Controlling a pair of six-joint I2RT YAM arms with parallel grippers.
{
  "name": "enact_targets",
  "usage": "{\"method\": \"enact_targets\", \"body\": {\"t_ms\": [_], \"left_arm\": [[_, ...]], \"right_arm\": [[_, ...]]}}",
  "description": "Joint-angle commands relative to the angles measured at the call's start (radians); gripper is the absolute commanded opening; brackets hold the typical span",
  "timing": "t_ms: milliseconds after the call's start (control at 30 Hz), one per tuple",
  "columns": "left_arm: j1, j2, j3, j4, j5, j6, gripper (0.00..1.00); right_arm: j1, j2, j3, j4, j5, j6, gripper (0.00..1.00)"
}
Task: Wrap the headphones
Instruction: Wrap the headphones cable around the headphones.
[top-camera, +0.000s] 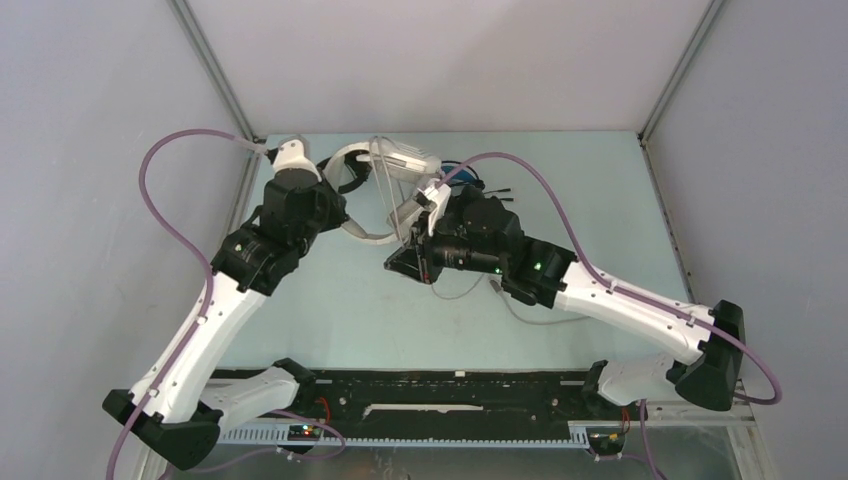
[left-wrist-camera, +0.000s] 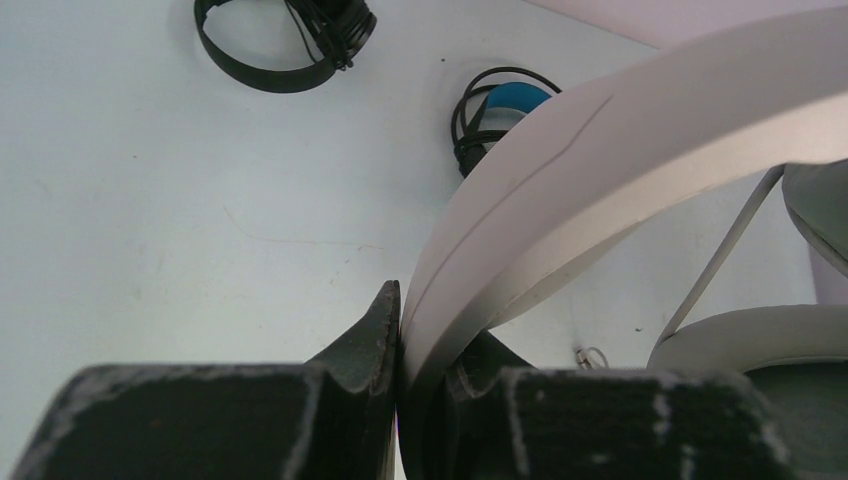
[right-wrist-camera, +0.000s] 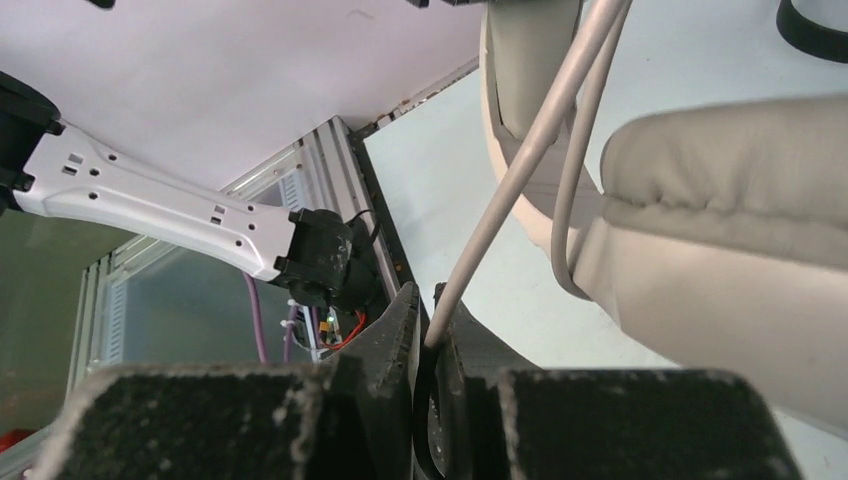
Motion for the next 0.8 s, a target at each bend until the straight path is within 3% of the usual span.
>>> {"method": "enact_targets", "body": {"t_ms": [0, 533, 767], "left_arm": [[0.014, -0.045, 0.081, 0.151, 0.052, -0.083, 0.00], [0.027, -0.061, 0.084, 0.211, 0.225, -0.214, 0.00], [0.027, -0.084, 0.091, 0.216, 0.245, -0.224, 0.00]], "right_arm": [[0.036, -0.063, -0.075, 0.118, 0.065, -0.054, 0.12], [0.091, -0.143, -0.273, 0.312, 0.240, -0.242, 0.15], [0.097, -0.157, -0.431, 0.559, 0.230, -0.319, 0.16]]}}
